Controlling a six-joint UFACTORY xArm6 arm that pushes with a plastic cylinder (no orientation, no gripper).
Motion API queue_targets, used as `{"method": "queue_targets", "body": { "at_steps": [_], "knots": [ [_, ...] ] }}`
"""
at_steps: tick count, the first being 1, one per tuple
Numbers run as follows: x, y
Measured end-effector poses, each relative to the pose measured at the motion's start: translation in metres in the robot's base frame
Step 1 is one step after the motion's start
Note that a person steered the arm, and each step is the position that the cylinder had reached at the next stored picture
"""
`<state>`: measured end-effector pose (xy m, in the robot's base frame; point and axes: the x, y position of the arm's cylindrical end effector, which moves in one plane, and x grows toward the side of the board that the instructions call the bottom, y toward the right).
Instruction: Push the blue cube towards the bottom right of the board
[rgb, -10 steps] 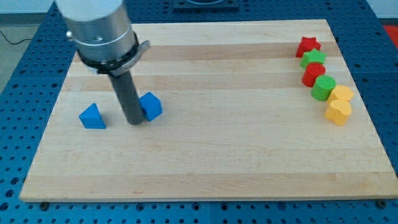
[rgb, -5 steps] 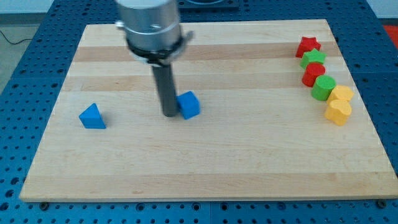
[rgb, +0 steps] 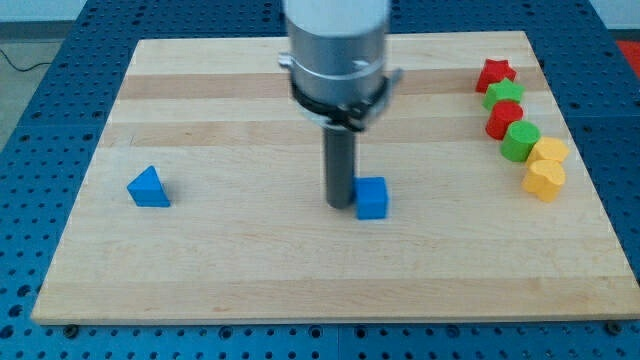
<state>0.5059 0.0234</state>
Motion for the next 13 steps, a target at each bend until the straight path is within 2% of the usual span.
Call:
{"method": "queue_targets", "body": {
  "at_steps": [1,2,3,4,5,7,9,10,11,12,13],
  "knots": [
    [-0.003,0.007],
    [-0.036,-0.016],
    [-0.035,0.003],
    [0.011,0.041],
    [0.031,0.086],
    [0.026,0.056],
    [0.050,0.120],
    [0.050,0.142],
    [0.040,0.119],
    [0.009,0.118],
    [-0.001,0.146]
  ]
}}
